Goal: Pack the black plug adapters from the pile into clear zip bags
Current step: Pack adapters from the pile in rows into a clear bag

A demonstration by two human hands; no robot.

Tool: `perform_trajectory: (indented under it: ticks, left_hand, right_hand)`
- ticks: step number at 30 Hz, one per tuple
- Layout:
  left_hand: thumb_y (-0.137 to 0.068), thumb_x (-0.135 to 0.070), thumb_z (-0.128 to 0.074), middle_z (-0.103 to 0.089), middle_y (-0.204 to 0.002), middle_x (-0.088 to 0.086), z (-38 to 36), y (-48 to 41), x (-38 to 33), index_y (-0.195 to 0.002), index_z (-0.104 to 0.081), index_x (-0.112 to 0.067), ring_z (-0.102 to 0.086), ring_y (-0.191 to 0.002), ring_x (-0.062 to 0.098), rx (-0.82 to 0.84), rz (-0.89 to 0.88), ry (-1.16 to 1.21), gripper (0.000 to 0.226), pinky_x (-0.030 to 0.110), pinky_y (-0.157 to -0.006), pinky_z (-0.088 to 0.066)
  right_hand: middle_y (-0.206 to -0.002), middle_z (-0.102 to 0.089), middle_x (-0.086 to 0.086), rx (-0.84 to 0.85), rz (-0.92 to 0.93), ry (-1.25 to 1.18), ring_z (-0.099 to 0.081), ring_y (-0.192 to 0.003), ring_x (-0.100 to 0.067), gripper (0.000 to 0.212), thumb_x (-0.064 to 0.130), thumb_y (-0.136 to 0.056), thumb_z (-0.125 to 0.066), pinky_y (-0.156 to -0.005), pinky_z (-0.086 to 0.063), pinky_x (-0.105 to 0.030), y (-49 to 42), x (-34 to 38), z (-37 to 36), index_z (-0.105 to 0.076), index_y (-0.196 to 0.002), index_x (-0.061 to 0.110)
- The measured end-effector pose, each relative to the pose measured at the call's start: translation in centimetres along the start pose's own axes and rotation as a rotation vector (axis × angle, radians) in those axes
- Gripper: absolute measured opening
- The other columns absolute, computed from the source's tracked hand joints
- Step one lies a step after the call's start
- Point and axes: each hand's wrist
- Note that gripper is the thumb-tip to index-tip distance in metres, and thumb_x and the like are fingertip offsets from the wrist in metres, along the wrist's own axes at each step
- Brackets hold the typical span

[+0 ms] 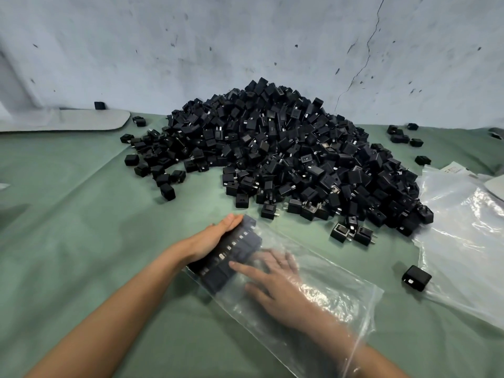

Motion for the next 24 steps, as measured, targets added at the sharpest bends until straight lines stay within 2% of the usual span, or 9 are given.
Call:
perform_trajectory:
  ticks: [2,6,9,11,13,15,17,20,24]
  left_hand:
    - [-0.101,-0.049,0.002,-0.007,-0.16,-0.011,0.0,0.0,-0.1,-0.151,-0.017,-0.034,0.003,-0.148,0.009,0.007,-0.004,0.001,0.056,0.039,-0.121,0.007]
    - [-0.1,-0.051,0.002,-0.008,-0.16,-0.011,0.2,-0.1,0.1,-0.151,-0.018,-0.036,0.005,-0.148,0.013,0.01,0.011,0.005,0.057,0.042,-0.121,0.007]
    - [-0.099,-0.053,0.002,-0.009,-0.16,-0.011,0.2,-0.1,0.2,-0.151,-0.018,-0.037,0.004,-0.148,0.014,0.013,0.013,-0.007,0.057,0.043,-0.121,0.005]
    - [-0.1,-0.053,-0.002,-0.01,-0.16,-0.012,0.3,-0.1,0.1,-0.151,-0.018,-0.036,0.0,-0.148,0.012,-0.001,0.001,-0.013,0.057,0.042,-0.121,0.003]
    - [-0.101,-0.051,-0.008,-0.011,-0.159,-0.014,0.2,-0.1,0.1,-0.152,-0.018,-0.032,-0.006,-0.146,0.005,-0.032,-0.044,-0.019,0.055,0.033,-0.121,-0.001]
    - [-0.102,-0.049,-0.014,-0.009,-0.159,-0.017,0.0,-0.2,-0.2,-0.153,-0.017,-0.029,-0.008,-0.142,-0.005,-0.061,-0.096,-0.061,0.055,0.02,-0.117,-0.003]
    - [-0.102,-0.048,-0.017,-0.007,-0.159,-0.018,-0.5,-0.4,-0.4,-0.154,-0.015,-0.028,-0.006,-0.14,-0.008,-0.075,-0.127,-0.15,0.055,0.016,-0.113,-0.003]
    - [-0.102,-0.049,-0.015,-0.001,-0.159,-0.016,-1.4,-0.7,-0.5,-0.153,-0.009,-0.028,0.004,-0.143,-0.001,-0.064,-0.142,-0.399,0.056,0.021,-0.117,0.002]
    - [-0.101,-0.051,-0.012,0.009,-0.157,-0.019,-1.8,-0.6,-0.2,-0.153,0.0,-0.034,0.011,-0.147,0.006,-0.058,-0.128,-0.623,0.055,0.038,-0.121,-0.002]
  right_hand:
    - [-0.137,-0.036,0.014,-0.059,0.012,0.002,-0.019,-0.138,-0.013,0.057,0.037,-0.097,-0.044,-0.109,0.015,-0.036,-0.4,0.2,0.3,-0.013,-0.127,0.075]
    - [-0.129,-0.036,0.01,-0.079,0.019,0.033,-0.023,-0.131,-0.014,0.054,0.041,-0.097,-0.043,-0.109,0.01,-0.037,-0.7,0.3,0.7,-0.014,-0.131,0.072]
    - [-0.14,-0.028,0.01,-0.032,0.005,0.014,-0.012,-0.139,-0.016,0.053,0.047,-0.096,-0.035,-0.109,0.017,-0.041,-0.6,0.0,0.3,-0.003,-0.122,0.08]
    - [-0.151,-0.018,0.012,-0.014,0.012,0.006,-0.002,-0.144,-0.017,0.048,0.053,-0.091,-0.026,-0.108,0.022,-0.044,0.0,-0.6,-0.5,-0.003,-0.122,0.081]
    - [-0.155,-0.007,0.018,0.0,0.026,-0.019,0.006,-0.146,-0.016,0.041,0.061,-0.089,-0.018,-0.107,0.026,-0.048,0.6,-1.2,-1.2,-0.006,-0.123,0.08]
    - [-0.154,-0.001,0.024,0.009,0.022,-0.053,0.01,-0.146,-0.015,0.037,0.07,-0.087,-0.01,-0.109,0.023,-0.051,0.9,-1.8,-1.5,-0.008,-0.123,0.08]
    - [-0.152,0.002,0.028,-0.005,0.009,-0.041,0.013,-0.145,-0.015,0.044,0.075,-0.083,0.0,-0.112,0.021,-0.05,0.6,-2.1,-1.6,-0.008,-0.127,0.075]
    - [-0.152,0.005,0.029,-0.027,0.001,0.059,0.021,-0.143,-0.014,0.053,0.073,-0.085,-0.001,-0.104,0.035,-0.041,-0.1,-1.9,-1.5,-0.009,-0.137,0.064]
    - [-0.154,0.001,0.026,-0.013,-0.006,0.068,0.018,-0.144,-0.011,0.052,0.064,-0.091,-0.009,-0.106,0.033,-0.039,-0.3,-1.8,-1.1,-0.018,-0.141,0.056]
Point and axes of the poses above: each hand's wrist, its own y-axis away from the middle knuckle, its own z-axis out of the back of the hand, x = y × z
